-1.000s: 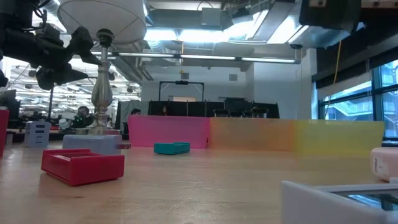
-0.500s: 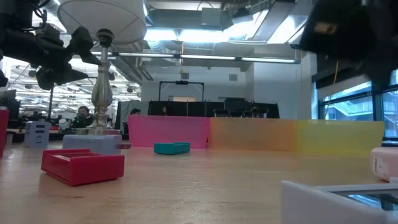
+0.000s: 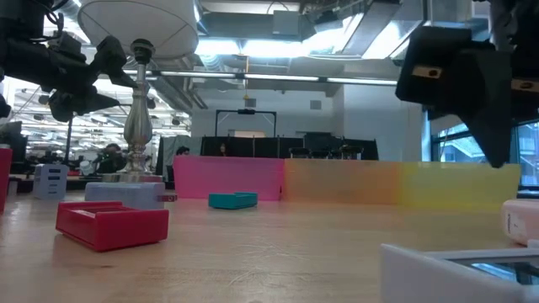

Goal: Pick & Place Office items
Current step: Put the pink charger adapter into the yellow bin

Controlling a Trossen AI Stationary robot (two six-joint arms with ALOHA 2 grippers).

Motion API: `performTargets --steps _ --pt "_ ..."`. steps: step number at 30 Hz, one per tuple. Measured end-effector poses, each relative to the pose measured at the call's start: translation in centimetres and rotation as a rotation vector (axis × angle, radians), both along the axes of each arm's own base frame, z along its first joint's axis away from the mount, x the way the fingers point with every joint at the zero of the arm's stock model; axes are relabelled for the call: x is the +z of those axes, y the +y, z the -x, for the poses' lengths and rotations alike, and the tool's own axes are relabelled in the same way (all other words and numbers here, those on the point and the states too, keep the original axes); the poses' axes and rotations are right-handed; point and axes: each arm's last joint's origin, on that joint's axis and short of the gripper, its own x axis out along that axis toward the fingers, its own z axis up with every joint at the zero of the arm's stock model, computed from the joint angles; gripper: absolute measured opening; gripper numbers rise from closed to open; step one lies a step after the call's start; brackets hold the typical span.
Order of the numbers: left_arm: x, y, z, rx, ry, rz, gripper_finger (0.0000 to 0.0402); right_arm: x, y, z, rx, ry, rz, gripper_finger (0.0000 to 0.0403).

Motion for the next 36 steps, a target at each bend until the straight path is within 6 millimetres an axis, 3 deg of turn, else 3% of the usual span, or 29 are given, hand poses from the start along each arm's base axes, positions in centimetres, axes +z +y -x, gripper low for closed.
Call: performTargets --steps 22,36 --pt "0.0 0.0 0.0 0.000 -0.001 0.000 0.0276 -3.4 0.6 -0.8 -0.005 0.117 -0.037 0.0248" --pt "0.0 0.0 0.0 0.000 0.000 0.000 0.0276 -3.6 0.7 -0.8 -0.092 0.193 -0.099 0.0216"
